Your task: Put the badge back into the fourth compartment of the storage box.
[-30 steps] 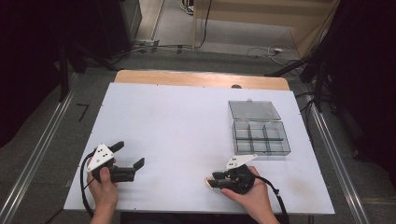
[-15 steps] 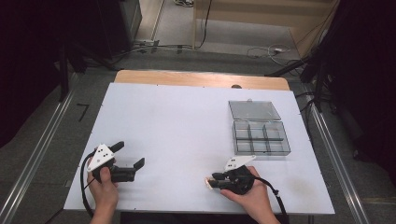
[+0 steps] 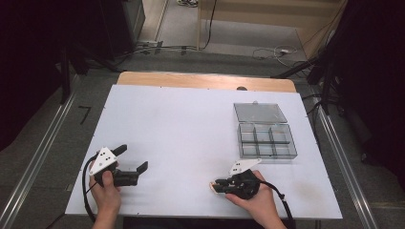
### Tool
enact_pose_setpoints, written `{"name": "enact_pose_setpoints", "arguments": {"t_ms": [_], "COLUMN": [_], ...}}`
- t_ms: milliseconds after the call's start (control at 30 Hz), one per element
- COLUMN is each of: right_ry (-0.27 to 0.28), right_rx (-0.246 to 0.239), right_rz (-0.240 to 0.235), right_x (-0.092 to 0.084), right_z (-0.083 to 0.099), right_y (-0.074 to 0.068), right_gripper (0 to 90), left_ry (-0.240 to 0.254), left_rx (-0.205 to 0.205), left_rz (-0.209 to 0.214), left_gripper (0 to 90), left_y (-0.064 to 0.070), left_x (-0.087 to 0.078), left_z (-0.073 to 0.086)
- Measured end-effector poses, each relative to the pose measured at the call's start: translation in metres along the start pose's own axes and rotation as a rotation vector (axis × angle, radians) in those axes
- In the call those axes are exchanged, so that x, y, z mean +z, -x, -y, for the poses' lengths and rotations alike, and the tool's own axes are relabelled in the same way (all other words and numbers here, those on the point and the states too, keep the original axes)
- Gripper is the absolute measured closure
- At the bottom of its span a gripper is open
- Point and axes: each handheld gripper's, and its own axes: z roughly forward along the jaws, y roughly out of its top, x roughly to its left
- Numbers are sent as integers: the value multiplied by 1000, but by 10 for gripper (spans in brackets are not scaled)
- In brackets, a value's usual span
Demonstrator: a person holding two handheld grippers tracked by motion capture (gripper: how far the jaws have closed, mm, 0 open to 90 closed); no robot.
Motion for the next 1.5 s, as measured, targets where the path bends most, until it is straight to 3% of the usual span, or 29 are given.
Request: {"name": "enact_pose_setpoints", "arguments": {"t_ms": [233, 367, 400, 867, 1500], "right_ry": [9, 31, 29, 16, 59], "right_rx": [-11, -34, -44, -71, -82], "right_rz": [-4, -49, -42, -38, -24], "right_x": [-2, -4, -4, -6, -16], "right_z": [-1, -3, -4, -7, -12], "right_y": [-2, -5, -7, -11, -12], "right_gripper": [776, 863, 866, 874, 874], "left_ry": [-1, 1, 2, 2, 2], "left_rx": [0, -2, -3, -3, 1], "left_rz": [0, 0, 0, 2, 1], "left_gripper": [2, 2, 2, 2, 2], "left_y": [0, 0, 0, 0, 0], "left_x": [0, 0, 0, -1, 0], "left_z": [0, 0, 0, 0, 0]}}
